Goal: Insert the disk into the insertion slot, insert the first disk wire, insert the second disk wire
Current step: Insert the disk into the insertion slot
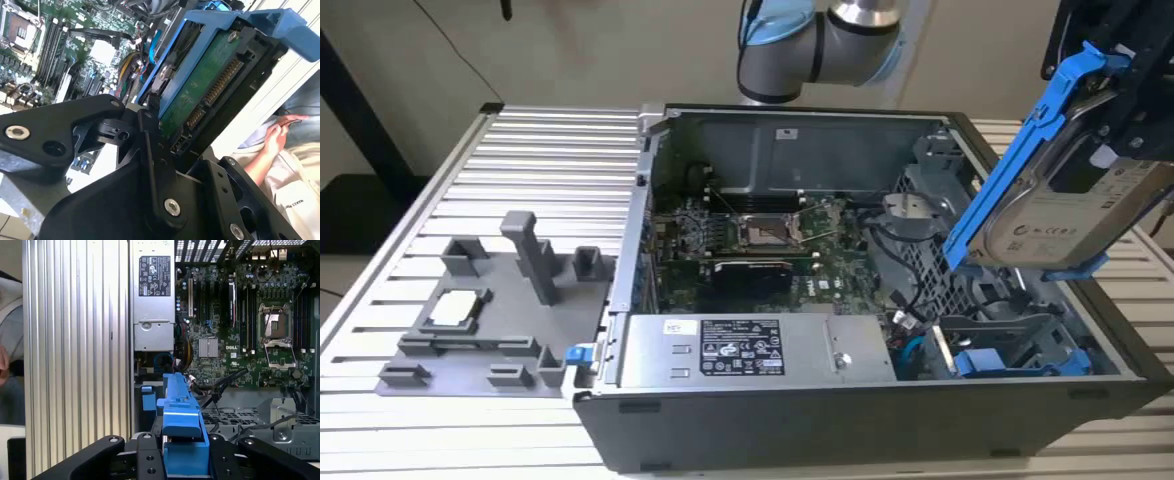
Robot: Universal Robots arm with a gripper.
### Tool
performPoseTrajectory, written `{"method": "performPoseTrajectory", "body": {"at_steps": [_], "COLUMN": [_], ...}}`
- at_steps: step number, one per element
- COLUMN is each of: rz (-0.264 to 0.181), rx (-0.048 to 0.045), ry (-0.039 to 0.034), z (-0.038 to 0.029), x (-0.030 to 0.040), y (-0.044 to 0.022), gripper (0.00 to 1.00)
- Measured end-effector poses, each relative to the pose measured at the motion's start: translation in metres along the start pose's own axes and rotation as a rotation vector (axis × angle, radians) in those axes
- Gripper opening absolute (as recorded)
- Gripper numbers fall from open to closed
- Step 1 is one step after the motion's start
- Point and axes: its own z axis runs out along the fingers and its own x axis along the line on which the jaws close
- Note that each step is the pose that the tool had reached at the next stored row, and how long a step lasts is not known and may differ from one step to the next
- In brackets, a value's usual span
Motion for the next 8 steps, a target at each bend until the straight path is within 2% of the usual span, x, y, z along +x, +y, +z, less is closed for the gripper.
{"method": "performPoseTrajectory", "body": {"at_steps": [3, 8], "rz": [0.000, 0.000], "rx": [0.0000, 0.0037], "ry": [-0.0003, -0.0002], "z": [-0.0002, 0.0055], "x": [0.0000, 0.0000], "y": [0.0000, -0.0002], "gripper": [0.33, 0.33]}}
